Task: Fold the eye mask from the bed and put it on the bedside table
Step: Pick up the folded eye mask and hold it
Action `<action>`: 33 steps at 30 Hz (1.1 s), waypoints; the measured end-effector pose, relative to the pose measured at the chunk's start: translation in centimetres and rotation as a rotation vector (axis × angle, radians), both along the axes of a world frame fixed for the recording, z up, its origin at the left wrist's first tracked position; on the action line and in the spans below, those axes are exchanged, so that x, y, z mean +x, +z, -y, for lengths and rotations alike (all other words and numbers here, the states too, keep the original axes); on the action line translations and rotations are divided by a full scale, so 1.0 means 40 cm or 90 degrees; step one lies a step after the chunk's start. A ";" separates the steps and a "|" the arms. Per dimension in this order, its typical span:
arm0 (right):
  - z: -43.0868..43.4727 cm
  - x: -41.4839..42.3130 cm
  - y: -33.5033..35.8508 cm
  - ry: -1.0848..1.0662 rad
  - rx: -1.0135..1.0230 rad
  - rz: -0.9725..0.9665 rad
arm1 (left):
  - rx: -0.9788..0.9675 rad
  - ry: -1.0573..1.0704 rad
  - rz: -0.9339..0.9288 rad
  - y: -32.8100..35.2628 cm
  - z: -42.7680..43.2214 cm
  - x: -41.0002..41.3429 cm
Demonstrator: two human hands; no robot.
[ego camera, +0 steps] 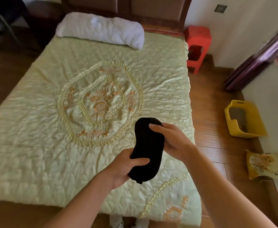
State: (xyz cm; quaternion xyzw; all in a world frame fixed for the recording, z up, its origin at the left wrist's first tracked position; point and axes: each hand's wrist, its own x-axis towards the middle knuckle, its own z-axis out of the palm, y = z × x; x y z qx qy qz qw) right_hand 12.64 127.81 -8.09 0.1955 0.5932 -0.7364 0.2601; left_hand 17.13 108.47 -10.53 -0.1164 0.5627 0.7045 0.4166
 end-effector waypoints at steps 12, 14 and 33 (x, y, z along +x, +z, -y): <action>0.106 0.023 0.160 0.017 0.076 -0.116 | 0.022 0.108 0.056 0.197 0.067 0.066; 0.111 0.032 0.192 0.034 0.120 -0.256 | 0.039 0.154 0.061 0.215 0.062 0.062; 0.054 0.156 0.214 0.335 0.691 -0.924 | 0.213 0.247 0.092 0.290 0.048 0.038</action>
